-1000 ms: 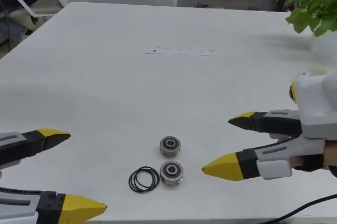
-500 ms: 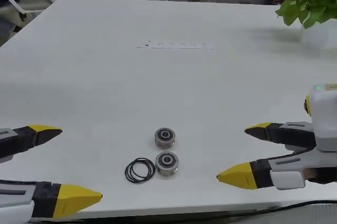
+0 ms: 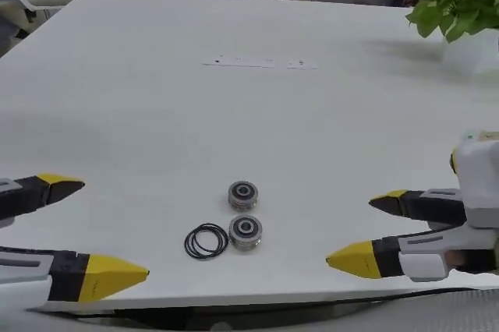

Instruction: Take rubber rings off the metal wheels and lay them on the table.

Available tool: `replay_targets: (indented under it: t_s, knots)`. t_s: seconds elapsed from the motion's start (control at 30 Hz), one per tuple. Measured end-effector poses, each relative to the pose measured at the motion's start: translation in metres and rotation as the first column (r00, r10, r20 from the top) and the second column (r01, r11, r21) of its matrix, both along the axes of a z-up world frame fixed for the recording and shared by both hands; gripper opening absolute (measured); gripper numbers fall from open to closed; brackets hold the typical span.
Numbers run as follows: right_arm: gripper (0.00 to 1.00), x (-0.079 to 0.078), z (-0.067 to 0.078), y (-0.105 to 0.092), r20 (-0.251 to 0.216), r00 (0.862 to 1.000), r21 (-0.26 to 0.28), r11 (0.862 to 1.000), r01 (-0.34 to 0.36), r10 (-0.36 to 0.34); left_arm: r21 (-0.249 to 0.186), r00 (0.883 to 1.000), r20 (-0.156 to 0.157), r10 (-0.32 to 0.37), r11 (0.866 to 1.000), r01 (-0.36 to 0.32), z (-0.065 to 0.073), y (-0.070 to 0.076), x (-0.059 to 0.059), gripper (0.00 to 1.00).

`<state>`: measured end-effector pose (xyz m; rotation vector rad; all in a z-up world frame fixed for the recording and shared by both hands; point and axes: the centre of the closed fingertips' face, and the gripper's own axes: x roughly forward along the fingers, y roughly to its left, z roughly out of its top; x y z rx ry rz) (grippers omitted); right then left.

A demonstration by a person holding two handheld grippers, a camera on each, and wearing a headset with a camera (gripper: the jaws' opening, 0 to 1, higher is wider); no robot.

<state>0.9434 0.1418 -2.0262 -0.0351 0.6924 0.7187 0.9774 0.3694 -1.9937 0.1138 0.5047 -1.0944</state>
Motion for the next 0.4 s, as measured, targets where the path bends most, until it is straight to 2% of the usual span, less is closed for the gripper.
replay_targets:
  t_s: [0.17,0.4]
  knots:
    - [0.80,-0.0014,-0.0035,-0.0005,-0.015,1.000,-0.017,1.000,-0.005,0.005,-0.009,1.000,-0.002,0.012,1.000,-0.012,0.0010,0.0010,0.0009,0.94]
    - [0.80,-0.0024,-0.0051,-0.0032,-0.019,1.000,-0.022,1.000,-0.005,0.004,-0.010,1.000,-0.021,0.020,1.000,-0.020,-0.0010,0.0013,0.0002,0.94]
